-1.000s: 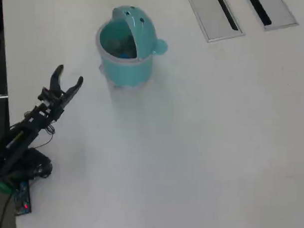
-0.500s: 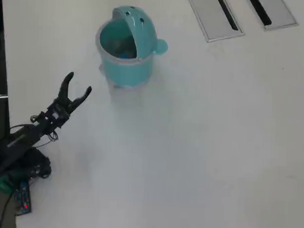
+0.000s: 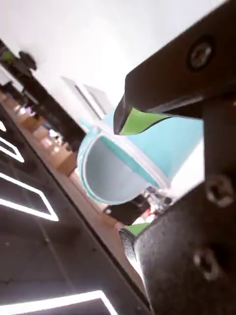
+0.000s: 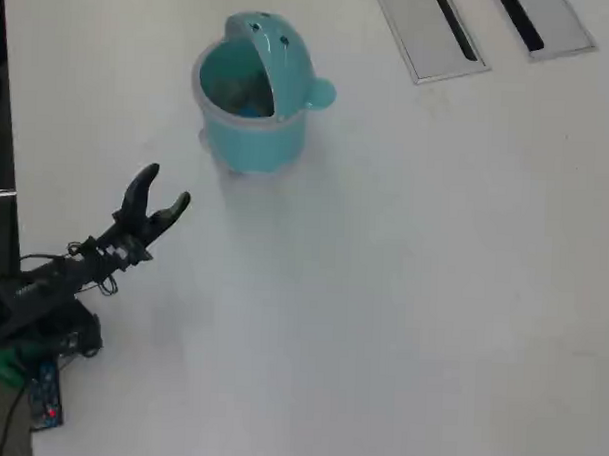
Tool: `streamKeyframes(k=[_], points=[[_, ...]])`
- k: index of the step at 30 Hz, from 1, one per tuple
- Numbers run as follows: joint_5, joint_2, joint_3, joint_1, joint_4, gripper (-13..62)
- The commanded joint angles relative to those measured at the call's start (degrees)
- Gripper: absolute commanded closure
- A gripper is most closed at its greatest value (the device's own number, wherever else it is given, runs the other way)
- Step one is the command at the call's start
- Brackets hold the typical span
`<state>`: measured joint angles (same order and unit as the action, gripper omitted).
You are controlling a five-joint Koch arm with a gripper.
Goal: Grasp RGB lego blocks and put them in the bin one by one.
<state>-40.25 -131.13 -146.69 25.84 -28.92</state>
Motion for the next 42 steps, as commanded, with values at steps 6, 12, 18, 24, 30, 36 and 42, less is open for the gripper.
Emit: streamKeyframes(k=[6, 12, 18, 24, 30, 36, 42], points=[[9.8, -3.6, -2.7, -3.3, -12.9, 16.3], [15.9, -3.4, -6.2, -5.8, -15.8, 16.3], [20.6, -3.5, -10.3, -7.3, -18.9, 16.3], [23.7, -3.5, -15.9, -7.3, -22.7, 16.3], [28.0, -3.5, -21.4, -7.4, -25.0, 16.4], [30.3, -3.6, -25.2, -8.9, -25.7, 16.4], [31.1, -3.6, -31.5, -9.3, -28.1, 16.3]])
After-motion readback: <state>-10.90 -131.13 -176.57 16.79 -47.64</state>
